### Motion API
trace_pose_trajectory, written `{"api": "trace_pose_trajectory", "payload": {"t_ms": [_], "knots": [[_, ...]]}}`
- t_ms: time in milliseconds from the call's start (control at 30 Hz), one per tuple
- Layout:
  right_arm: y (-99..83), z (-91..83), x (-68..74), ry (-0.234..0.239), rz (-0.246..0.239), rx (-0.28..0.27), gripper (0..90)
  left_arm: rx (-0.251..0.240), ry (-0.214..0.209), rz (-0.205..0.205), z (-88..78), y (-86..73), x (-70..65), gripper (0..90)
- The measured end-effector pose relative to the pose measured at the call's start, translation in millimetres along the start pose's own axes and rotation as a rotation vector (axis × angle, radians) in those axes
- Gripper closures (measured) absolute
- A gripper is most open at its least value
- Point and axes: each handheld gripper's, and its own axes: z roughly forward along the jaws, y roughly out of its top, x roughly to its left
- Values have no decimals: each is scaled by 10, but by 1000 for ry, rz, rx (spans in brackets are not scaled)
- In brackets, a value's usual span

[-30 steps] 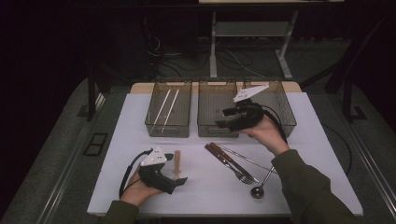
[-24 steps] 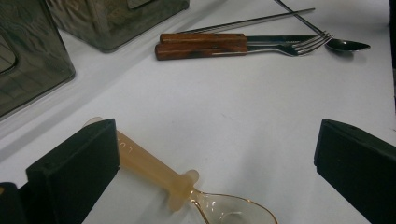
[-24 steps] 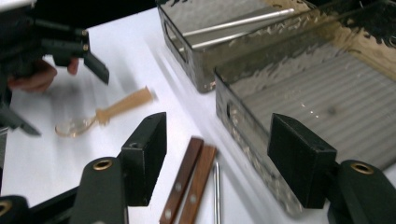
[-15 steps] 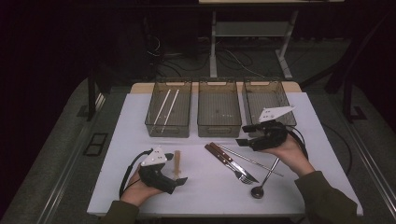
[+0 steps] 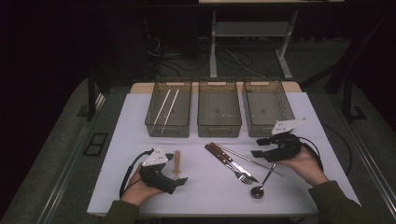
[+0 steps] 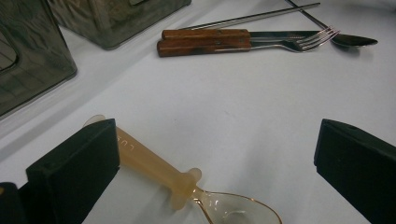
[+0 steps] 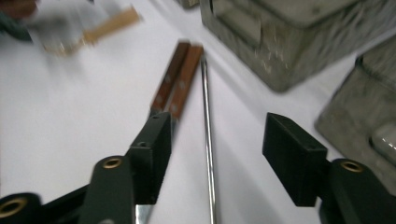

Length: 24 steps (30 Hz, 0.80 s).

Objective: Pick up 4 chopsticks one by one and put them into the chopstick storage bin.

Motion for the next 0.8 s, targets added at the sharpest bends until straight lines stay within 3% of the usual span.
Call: {"api": "trace_pose_trajectory", "payload": {"t_ms": [200, 800], "knots": [[-163, 24, -17, -1, 24, 46, 536, 4, -1, 9, 4, 3, -4, 0], [-196, 384, -14, 6, 1, 127, 757, 11, -7, 15, 10, 5, -16, 0]]}}
